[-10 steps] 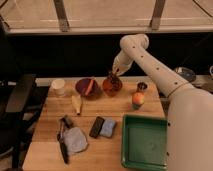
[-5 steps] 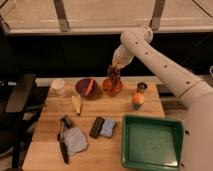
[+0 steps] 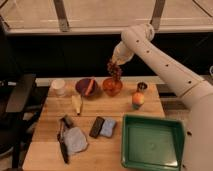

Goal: Place grapes in red bowl

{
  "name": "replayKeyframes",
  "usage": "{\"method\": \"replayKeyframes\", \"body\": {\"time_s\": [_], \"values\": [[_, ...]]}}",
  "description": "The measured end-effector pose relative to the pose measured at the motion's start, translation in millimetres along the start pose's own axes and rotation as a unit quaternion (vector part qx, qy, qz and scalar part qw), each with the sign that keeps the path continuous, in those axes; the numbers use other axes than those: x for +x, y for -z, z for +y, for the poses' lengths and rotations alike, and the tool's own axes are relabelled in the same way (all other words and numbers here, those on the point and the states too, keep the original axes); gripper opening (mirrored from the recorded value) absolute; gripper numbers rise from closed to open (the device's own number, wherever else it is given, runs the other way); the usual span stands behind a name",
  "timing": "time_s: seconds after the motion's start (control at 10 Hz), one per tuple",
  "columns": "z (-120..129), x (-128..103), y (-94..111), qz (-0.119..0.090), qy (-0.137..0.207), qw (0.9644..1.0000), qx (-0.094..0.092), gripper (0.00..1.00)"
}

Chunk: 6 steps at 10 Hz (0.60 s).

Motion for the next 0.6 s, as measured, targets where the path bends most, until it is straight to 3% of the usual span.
{"method": "replayKeyframes", "body": {"time_s": [0.2, 0.6], "values": [[4.2, 3.5, -11.3, -0.01, -0.008, 0.9999, 0.003, 0.14], [10.7, 3.0, -51.7, -0.044, -0.023, 0.9988, 0.0, 0.54]]}}
